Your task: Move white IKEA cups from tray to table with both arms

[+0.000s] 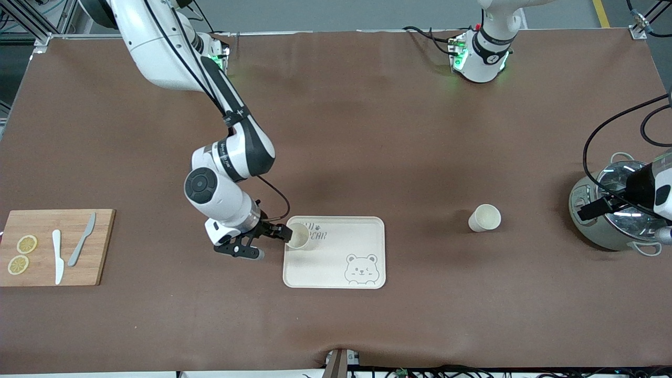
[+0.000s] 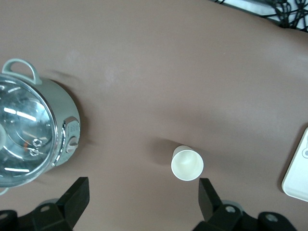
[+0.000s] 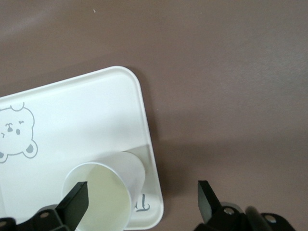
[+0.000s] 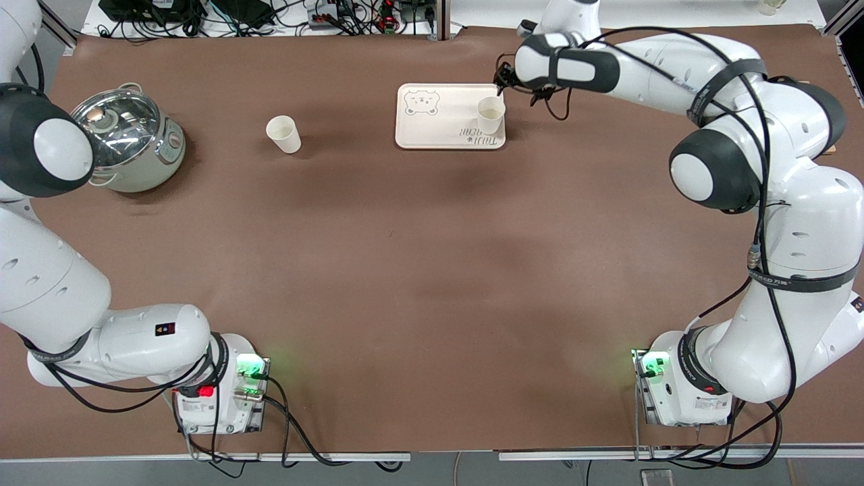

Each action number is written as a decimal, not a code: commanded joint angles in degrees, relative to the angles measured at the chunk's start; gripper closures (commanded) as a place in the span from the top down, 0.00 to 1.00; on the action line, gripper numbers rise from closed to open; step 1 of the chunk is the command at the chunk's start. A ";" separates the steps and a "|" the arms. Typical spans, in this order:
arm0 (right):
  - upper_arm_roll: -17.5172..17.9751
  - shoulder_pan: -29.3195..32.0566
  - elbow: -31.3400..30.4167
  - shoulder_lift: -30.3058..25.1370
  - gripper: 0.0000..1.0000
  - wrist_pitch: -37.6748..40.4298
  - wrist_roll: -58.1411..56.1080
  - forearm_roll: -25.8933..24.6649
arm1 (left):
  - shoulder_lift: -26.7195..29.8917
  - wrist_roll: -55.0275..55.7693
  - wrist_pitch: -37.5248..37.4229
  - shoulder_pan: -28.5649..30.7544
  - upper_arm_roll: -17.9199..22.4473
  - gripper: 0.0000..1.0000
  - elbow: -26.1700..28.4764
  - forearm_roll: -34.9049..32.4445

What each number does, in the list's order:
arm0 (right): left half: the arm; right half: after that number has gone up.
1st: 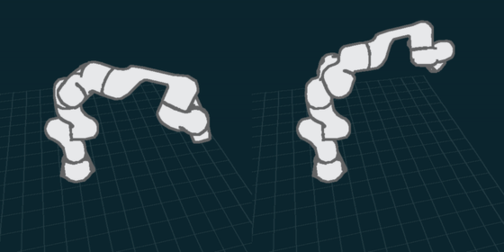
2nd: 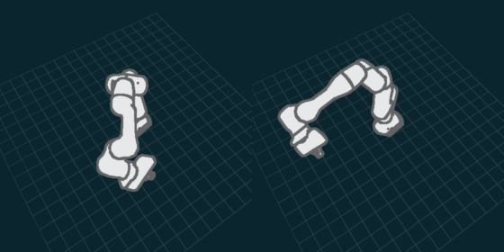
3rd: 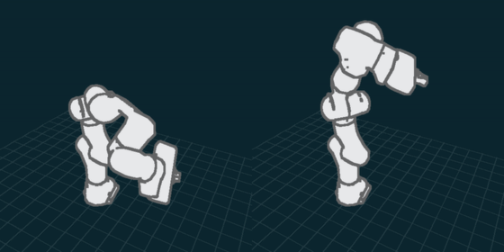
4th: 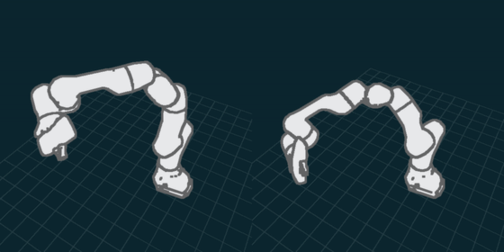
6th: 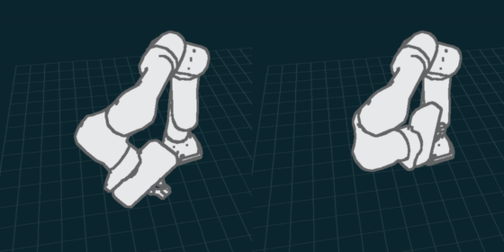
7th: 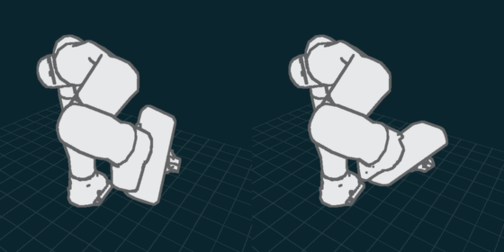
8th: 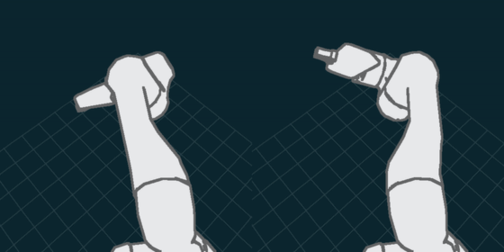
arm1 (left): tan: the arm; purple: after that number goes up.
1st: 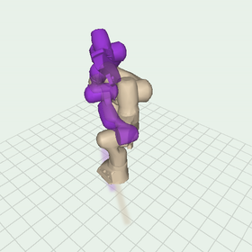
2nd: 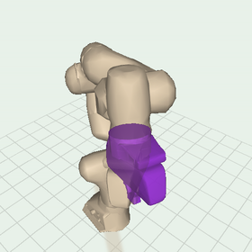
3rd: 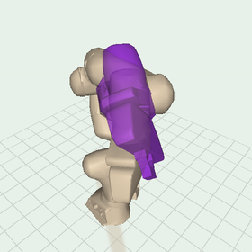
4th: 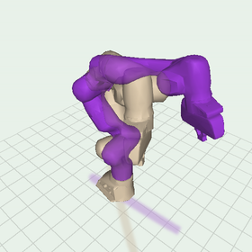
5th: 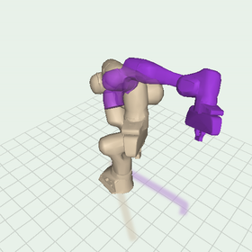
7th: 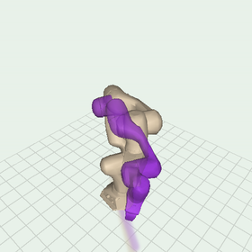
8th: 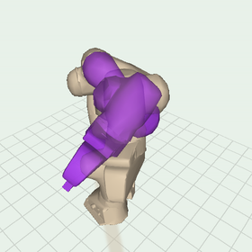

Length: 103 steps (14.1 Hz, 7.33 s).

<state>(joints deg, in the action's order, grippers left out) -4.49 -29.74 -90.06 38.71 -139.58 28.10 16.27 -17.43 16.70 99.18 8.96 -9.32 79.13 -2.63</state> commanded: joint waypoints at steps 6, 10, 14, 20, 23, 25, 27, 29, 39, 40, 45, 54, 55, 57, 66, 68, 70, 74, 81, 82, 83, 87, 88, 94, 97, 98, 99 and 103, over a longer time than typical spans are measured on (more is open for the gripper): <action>-0.78 -2.77 -0.91 0.84 0.80 -2.01 2.92 -0.98 | 10.47 -6.21 -10.22 -5.70 4.83 1.00 3.04 0.16; -0.78 -3.22 -1.00 1.01 0.33 -2.19 2.92 -0.98 | 19.44 -10.72 -10.75 -9.05 9.84 1.00 10.69 0.70; -0.69 -3.39 -0.91 0.84 0.00 -1.92 6.16 -0.80 | 22.62 -10.90 -11.99 -8.96 9.76 1.00 12.46 0.70; -0.78 -2.25 0.31 -4.07 0.00 6.38 6.97 -0.62 | 21.57 -10.90 -12.60 -9.22 8.88 1.00 11.75 1.57; -1.92 -0.32 3.56 -9.43 0.00 23.42 6.97 -1.41 | 21.39 -10.90 -12.60 -9.22 7.83 1.00 11.75 1.58; -4.20 -1.72 6.98 -11.11 0.00 37.74 9.32 -6.21 | 20.95 -10.90 -12.60 -9.31 7.74 1.00 11.75 1.67; -4.30 -0.59 13.56 -10.94 0.00 45.24 10.48 -9.23 | 20.69 -10.90 -12.60 -9.57 7.65 1.00 11.84 1.93; -4.21 2.74 17.18 -11.03 0.00 52.18 9.87 -5.31 | 20.60 -10.90 -12.60 -9.31 6.95 1.00 11.93 2.80; -4.56 14.79 -24.07 -35.18 0.00 28.77 -21.13 -5.62 | 20.59 -10.90 -14.10 -9.66 6.94 1.00 12.10 2.63; -4.56 16.71 -26.98 -36.24 0.00 27.45 -23.25 -7.81 | 20.60 -10.98 -14.01 -9.58 6.94 1.00 11.76 2.55; -4.56 27.80 -38.16 -37.48 0.00 19.26 -43.28 -10.38 | 20.16 -10.99 -14.01 -9.75 6.94 1.00 11.84 2.19; -4.48 34.66 -46.51 -32.21 0.00 5.32 -52.89 -11.08 | 20.07 -10.99 -14.27 -9.22 6.95 1.00 11.67 2.28; -4.47 34.75 -47.83 -32.21 0.00 3.63 -52.80 -11.08 | 20.16 -10.99 -14.36 -9.14 7.03 1.00 11.75 2.28; -4.47 34.66 -48.19 -31.60 0.00 3.53 -52.80 -11.08 | 20.16 -10.99 -14.27 -9.05 7.12 1.00 11.49 2.28; -4.39 34.75 -48.11 -29.49 1.00 3.88 -52.80 -10.99 | 21.04 -11.07 -14.80 -8.96 7.38 1.00 11.23 2.46; -4.39 34.75 -47.67 -29.83 1.00 4.40 -53.06 -10.99 | 21.12 -11.07 -14.80 -8.96 7.38 1.00 11.23 2.46; -4.39 34.75 -44.62 -30.54 1.00 11.21 -54.72 -11.08 | 21.21 -11.07 -14.89 -9.05 7.30 1.00 11.23 2.46; -4.12 33.96 -24.69 -29.57 1.00 36.71 -55.00 -10.21 | 22.00 -11.07 -15.77 -8.96 7.30 1.00 11.23 2.46; -4.12 30.10 10.66 -23.60 1.00 54.45 -52.64 -10.82 | 22.53 -11.07 -16.38 -9.22 6.94 1.00 11.14 2.37; -4.12 30.01 10.95 -24.21 1.00 58.59 -50.53 -10.56 | 22.70 -11.07 -16.56 -9.31 6.94 1.00 11.14 2.37; -4.30 29.92 11.13 -25.95 1.00 60.46 -45.99 -10.82 | 22.97 -11.07 -16.73 -9.40 6.86 1.00 11.22 2.37; -4.39 30.10 8.77 -33.51 1.00 61.45 -34.79 -11.08 | 23.76 -10.81 -16.91 -9.14 5.36 1.00 11.75 2.37; -4.30 29.92 6.50 -35.70 1.00 60.49 -34.35 -12.82 | 23.76 -10.81 -17.00 -9.13 5.36 1.00 11.75 2.37; -3.60 29.13 -5.75 -43.99 1.00 52.31 -35.04 -17.23 | 24.03 -10.81 -16.74 -9.13 4.84 1.00 12.02 2.37; -3.16 27.38 -4.61 -43.90 1.00 51.70 -35.22 -18.29 | 24.03 -10.81 -16.82 -9.05 4.84 1.00 11.67 2.46; -3.24 27.11 -4.25 -43.81 1.00 51.60 -35.22 -18.29 | 24.03 -10.90 -16.82 -9.05 4.84 1.00 11.67 2.46; -3.33 27.28 -4.51 -43.90 1.00 51.43 -35.22 -18.20 | 24.03 -10.98 -16.91 -9.05 4.84 1.00 11.67 2.46; -3.33 27.19 -4.34 -43.90 1.00 51.94 -35.05 -17.50 | 23.94 -11.07 -17.35 -9.31 4.84 1.00 11.49 2.46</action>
<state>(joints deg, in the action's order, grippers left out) -7.75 -2.23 -93.70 -3.97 -88.63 -7.48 -0.45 5.51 6.56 82.86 -0.52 -4.22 90.44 -0.81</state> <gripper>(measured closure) 0.000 0.000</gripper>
